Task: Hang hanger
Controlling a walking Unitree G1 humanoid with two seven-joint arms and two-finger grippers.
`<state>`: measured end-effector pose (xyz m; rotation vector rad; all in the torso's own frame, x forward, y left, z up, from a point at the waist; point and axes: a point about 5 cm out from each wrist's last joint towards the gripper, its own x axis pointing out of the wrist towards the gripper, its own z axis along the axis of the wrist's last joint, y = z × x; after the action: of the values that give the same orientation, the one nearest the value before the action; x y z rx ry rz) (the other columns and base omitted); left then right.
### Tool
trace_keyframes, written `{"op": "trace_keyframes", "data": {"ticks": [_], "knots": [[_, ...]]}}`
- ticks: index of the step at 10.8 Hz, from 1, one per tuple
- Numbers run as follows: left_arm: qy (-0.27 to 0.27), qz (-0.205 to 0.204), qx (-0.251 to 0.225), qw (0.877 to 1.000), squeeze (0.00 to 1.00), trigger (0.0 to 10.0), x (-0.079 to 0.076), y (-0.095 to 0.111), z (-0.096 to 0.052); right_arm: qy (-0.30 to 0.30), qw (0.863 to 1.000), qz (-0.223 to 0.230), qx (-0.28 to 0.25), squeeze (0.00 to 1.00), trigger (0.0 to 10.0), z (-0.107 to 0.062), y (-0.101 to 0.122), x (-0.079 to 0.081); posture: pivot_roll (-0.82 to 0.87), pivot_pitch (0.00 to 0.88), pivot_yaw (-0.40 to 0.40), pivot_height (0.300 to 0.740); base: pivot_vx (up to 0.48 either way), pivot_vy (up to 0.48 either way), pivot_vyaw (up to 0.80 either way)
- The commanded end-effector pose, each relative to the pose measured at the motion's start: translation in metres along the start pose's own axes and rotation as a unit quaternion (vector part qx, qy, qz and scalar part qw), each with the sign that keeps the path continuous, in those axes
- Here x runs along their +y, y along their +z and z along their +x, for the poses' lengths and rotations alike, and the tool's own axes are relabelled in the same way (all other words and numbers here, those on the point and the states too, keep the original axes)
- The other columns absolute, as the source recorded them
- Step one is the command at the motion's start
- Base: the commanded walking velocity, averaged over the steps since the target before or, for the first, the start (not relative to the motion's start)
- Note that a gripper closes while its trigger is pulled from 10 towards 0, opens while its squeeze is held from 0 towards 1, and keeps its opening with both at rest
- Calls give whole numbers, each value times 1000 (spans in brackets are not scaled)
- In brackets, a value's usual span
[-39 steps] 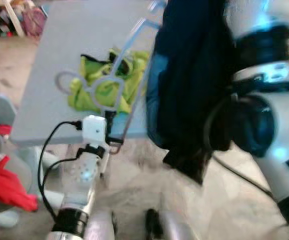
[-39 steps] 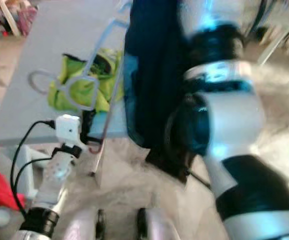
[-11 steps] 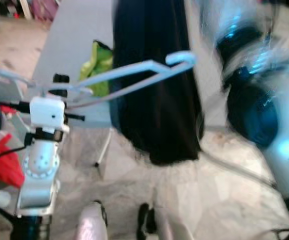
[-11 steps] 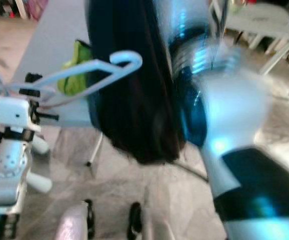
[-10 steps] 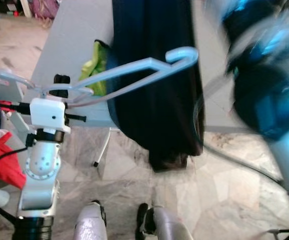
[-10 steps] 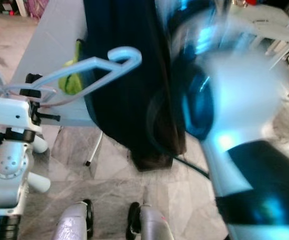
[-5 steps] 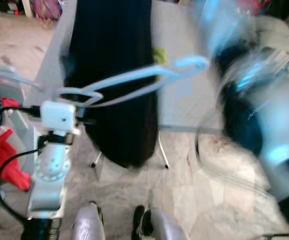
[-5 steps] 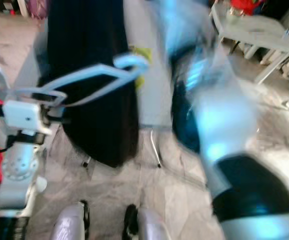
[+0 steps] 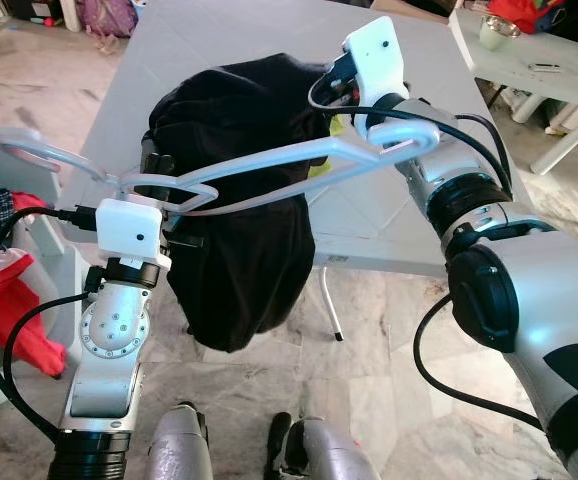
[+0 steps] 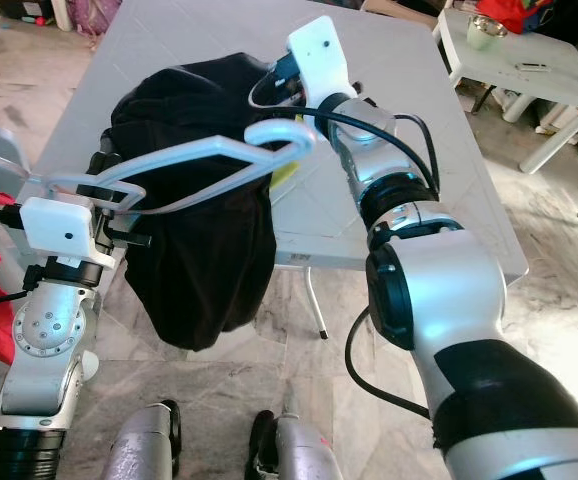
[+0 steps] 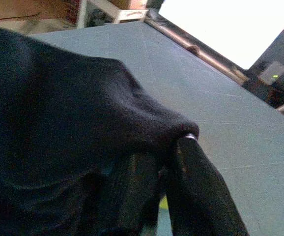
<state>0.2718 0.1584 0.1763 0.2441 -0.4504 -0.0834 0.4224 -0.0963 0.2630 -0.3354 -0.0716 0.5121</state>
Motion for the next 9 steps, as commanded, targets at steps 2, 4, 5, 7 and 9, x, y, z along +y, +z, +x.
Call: {"op": "trace_keyframes", "data": {"ticks": [2,4,5,7,9], "knots": [[-38,-24,84,995,0,10000,-18,-27,-14,96,985,-129,56,1000,10000,-26,-39,-15,135,169,-154,740,0,0,0],[-56,-31,88,994,0,10000,-25,-29,-16,-4,991,-123,49,1000,10000,-60,-64,-55,98,176,-137,740,0,0,0],[-58,-32,87,994,0,10000,-25,-29,-14,-24,994,-100,41,1000,10000,-69,-69,-63,86,177,-131,740,0,0,0],[-39,-23,84,995,0,10000,-20,-31,-6,-131,991,34,1,1000,10000,-95,-101,-72,62,169,-118,740,0,0,0],[-13,-21,85,996,0,10000,-15,-32,-4,-279,950,141,9,1000,10000,-117,-139,-69,68,165,-114,740,0,0,0]]}}
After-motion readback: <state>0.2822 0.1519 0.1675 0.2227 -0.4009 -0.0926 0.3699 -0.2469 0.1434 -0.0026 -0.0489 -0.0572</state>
